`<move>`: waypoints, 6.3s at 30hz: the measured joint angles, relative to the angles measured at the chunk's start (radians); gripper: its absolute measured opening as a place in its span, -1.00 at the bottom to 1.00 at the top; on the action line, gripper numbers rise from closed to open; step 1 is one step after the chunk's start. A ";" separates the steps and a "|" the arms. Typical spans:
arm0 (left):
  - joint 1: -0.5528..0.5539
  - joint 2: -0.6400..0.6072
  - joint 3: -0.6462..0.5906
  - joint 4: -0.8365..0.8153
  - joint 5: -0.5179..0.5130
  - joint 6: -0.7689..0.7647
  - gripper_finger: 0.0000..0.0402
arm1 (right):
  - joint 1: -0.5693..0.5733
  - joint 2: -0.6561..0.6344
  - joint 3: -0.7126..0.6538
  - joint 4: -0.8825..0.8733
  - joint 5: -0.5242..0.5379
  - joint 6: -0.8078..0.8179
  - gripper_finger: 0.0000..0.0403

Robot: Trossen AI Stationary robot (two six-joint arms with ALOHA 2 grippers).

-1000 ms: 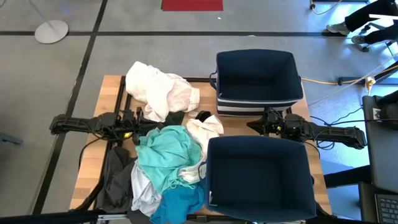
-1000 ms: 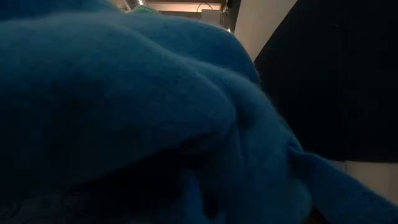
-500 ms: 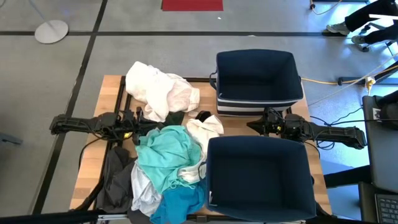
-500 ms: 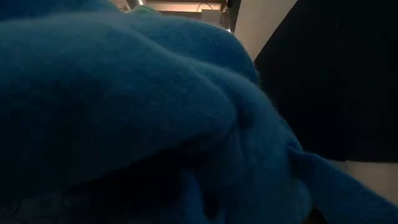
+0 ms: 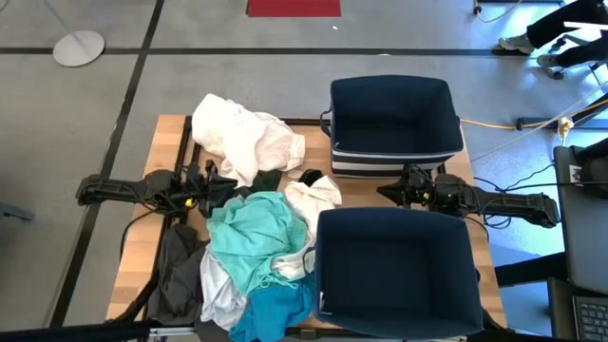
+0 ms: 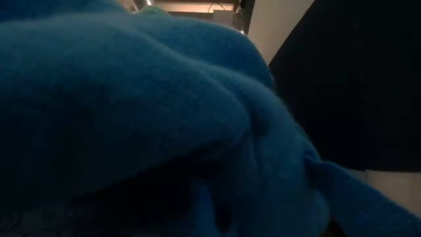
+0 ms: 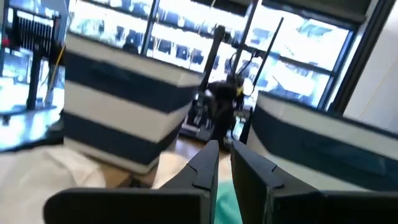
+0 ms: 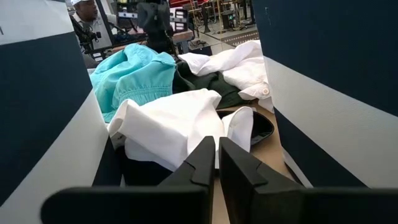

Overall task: Sort clothes
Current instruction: Put the white polo shirt into the top blue bin

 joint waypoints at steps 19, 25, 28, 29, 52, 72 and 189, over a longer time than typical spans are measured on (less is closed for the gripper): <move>0.067 0.460 0.337 -0.117 -0.375 0.234 -0.84 | 0.000 0.000 0.000 0.011 0.000 0.000 -0.87; 0.193 0.697 0.443 -0.125 -0.374 0.242 -0.84 | 0.000 0.000 0.000 0.008 0.000 0.000 -0.87; 0.242 0.783 0.507 -0.157 -0.369 0.223 -0.84 | 0.000 0.000 0.000 0.014 0.001 0.000 -0.87; 0.260 0.809 0.530 -0.186 -0.367 0.223 -0.84 | 0.000 0.000 0.000 0.025 0.009 -0.002 -0.87; 0.677 1.114 0.813 -0.542 -0.016 0.178 -0.28 | 0.000 0.000 0.269 -0.138 0.045 -0.013 -0.87; 0.816 1.422 0.815 -0.532 0.092 0.129 0.19 | 0.000 0.000 0.268 -0.142 0.045 -0.033 -0.87; 0.160 0.946 0.913 -0.291 0.089 0.339 -0.95 | 0.001 1.339 1.248 0.058 -0.059 -0.247 0.80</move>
